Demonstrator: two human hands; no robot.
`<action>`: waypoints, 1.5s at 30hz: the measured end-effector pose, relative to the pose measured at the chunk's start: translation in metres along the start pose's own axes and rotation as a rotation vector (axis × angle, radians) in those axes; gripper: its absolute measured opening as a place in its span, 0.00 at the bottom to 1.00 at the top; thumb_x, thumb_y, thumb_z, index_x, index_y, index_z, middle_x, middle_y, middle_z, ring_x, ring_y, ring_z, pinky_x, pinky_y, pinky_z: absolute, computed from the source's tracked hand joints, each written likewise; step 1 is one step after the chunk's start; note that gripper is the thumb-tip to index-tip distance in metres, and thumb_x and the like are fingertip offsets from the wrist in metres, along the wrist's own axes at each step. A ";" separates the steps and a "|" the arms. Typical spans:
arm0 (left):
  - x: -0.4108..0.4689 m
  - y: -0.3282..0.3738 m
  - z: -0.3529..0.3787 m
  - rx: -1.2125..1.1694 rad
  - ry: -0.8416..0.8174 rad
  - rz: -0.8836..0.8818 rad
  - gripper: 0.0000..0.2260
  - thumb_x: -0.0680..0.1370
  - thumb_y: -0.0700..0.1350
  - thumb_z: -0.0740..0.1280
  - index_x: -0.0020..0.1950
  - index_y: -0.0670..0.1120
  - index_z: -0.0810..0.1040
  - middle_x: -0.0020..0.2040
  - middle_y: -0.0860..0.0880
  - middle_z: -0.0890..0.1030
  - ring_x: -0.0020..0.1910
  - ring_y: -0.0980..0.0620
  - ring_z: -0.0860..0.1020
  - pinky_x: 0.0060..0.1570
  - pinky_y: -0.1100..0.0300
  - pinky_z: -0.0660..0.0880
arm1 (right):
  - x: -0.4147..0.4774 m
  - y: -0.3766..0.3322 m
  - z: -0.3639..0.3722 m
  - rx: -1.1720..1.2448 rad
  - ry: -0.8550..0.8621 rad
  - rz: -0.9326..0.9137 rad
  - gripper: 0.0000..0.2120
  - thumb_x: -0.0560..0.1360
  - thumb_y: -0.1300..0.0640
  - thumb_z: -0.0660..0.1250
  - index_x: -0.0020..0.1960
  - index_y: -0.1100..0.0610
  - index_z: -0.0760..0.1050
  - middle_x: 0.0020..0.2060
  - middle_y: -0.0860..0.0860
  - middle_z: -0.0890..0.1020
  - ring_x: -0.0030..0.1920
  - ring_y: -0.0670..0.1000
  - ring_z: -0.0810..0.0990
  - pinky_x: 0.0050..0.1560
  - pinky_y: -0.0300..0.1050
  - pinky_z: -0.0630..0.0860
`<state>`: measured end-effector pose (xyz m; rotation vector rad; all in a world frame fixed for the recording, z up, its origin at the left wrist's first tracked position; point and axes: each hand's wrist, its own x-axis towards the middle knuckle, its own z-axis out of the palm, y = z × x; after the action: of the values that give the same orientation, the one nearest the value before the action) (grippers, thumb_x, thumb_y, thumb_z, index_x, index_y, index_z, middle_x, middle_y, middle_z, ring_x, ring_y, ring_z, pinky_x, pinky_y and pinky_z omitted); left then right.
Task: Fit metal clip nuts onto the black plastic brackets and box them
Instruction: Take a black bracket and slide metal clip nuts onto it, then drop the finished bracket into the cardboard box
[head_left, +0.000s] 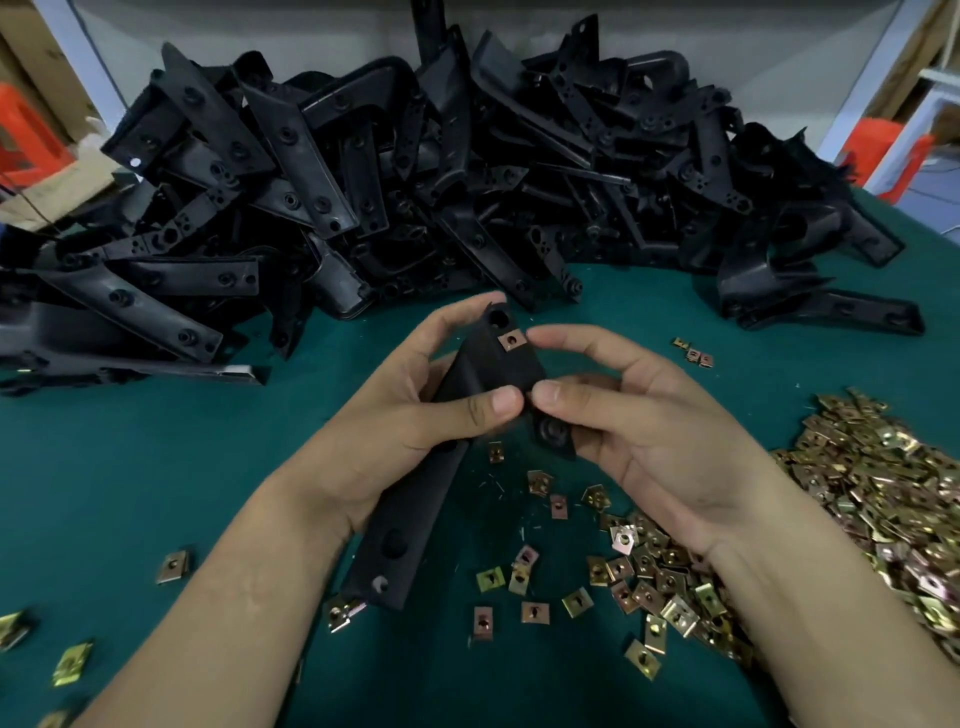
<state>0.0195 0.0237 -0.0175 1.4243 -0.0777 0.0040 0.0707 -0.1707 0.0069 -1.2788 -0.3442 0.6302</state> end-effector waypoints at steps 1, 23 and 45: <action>0.000 0.001 0.000 -0.035 -0.021 -0.018 0.32 0.72 0.39 0.74 0.73 0.56 0.70 0.60 0.44 0.84 0.59 0.45 0.83 0.56 0.57 0.80 | 0.000 -0.002 -0.002 0.026 0.021 -0.034 0.20 0.67 0.60 0.74 0.58 0.54 0.83 0.46 0.66 0.82 0.46 0.56 0.84 0.54 0.48 0.82; -0.021 0.021 0.210 0.037 -0.313 -0.095 0.32 0.82 0.34 0.65 0.78 0.63 0.63 0.67 0.60 0.76 0.58 0.60 0.82 0.50 0.62 0.82 | -0.193 -0.063 -0.068 -0.857 0.868 -0.090 0.18 0.71 0.51 0.76 0.55 0.35 0.76 0.37 0.42 0.85 0.38 0.48 0.81 0.43 0.48 0.75; -0.089 -0.075 0.349 0.480 -0.987 -0.086 0.26 0.77 0.60 0.66 0.74 0.71 0.62 0.79 0.62 0.63 0.77 0.67 0.57 0.74 0.60 0.60 | -0.359 0.025 -0.139 -0.971 1.282 0.517 0.16 0.80 0.50 0.65 0.68 0.46 0.74 0.51 0.40 0.79 0.45 0.40 0.76 0.38 0.30 0.67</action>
<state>-0.0833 -0.3284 -0.0465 1.7861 -0.8734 -0.7997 -0.1386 -0.4941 -0.0172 -2.4468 0.8842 -0.1020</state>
